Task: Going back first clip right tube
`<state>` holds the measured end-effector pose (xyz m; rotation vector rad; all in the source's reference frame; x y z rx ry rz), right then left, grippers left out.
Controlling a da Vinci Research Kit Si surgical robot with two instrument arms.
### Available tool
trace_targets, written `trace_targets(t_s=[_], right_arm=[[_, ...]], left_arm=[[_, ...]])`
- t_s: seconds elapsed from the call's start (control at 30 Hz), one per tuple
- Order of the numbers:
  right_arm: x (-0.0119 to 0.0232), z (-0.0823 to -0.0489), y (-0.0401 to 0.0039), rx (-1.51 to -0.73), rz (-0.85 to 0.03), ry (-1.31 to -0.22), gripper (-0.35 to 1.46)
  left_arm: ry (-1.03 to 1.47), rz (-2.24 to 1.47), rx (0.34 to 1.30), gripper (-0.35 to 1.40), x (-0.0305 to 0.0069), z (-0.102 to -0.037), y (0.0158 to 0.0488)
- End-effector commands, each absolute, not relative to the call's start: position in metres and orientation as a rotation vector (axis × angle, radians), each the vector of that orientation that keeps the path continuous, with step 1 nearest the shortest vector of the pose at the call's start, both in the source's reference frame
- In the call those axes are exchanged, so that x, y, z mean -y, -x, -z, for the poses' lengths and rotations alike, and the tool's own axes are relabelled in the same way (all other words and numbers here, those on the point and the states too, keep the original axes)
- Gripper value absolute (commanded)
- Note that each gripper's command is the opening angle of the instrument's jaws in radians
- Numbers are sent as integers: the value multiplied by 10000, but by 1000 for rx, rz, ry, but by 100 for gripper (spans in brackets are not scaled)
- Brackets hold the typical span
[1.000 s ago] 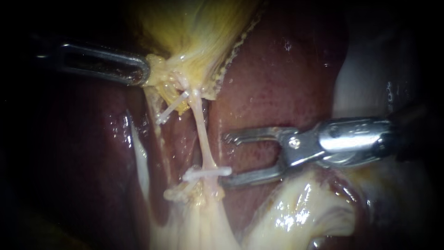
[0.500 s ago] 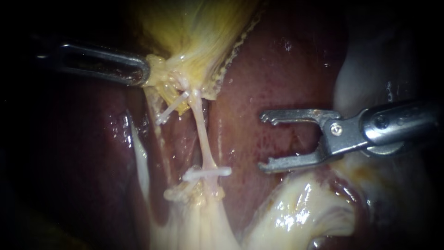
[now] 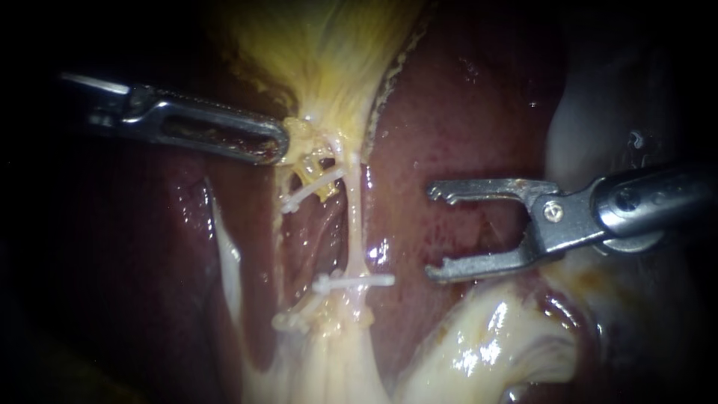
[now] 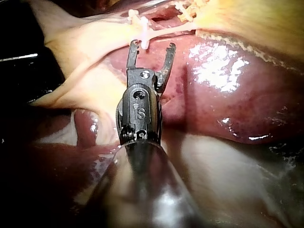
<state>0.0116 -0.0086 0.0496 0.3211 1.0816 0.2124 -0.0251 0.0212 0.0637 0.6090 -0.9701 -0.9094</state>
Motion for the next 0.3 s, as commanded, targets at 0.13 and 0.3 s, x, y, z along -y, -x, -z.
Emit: trace_targets(t_s=[0.13, 0.3], right_arm=[[86, -495, -117, -1081, -212, -321, 50], [86, -496, -119, -1080, -215, -317, 50]], left_arm=[[-612, 908, 970, -35, -213, -637, 250], [-615, 906, 970, -35, -214, -635, 247]])
